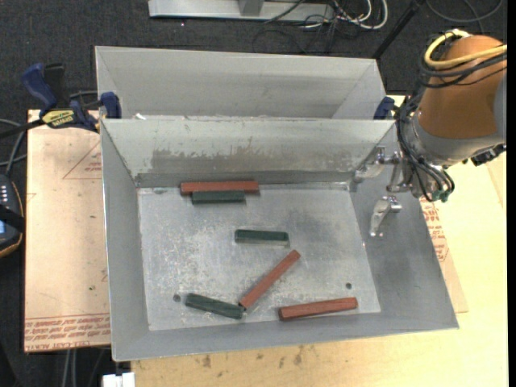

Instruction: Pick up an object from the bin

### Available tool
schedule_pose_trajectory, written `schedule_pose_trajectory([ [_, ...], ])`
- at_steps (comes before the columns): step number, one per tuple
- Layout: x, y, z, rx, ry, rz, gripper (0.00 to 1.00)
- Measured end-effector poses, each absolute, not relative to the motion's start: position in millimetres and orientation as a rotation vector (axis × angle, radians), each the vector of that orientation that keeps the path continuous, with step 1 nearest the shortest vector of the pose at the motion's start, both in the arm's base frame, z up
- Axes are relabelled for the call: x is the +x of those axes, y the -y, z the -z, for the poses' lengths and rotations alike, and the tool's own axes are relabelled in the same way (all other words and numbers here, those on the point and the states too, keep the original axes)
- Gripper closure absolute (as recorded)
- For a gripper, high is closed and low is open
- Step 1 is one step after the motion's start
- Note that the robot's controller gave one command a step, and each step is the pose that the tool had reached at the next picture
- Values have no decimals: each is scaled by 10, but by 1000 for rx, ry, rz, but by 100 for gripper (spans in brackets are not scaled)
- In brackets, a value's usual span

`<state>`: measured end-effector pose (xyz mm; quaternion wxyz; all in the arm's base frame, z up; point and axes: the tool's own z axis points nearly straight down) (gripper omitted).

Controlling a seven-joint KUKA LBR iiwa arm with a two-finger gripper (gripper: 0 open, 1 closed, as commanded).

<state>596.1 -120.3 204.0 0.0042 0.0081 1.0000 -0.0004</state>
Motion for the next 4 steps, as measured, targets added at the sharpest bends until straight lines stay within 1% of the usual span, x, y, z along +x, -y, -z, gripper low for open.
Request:
schedule_pose_trajectory([
  [1, 5918, 1173, -1885, 43, -3138, 0, 0],
  [2, 6227, 1167, -1756, 105, -3145, -6, 0],
  [3, 5809, 746, -1589, -250, -3128, 1, 0],
  [4, 6008, 291, -1325, -88, -3137, 0, 0],
])
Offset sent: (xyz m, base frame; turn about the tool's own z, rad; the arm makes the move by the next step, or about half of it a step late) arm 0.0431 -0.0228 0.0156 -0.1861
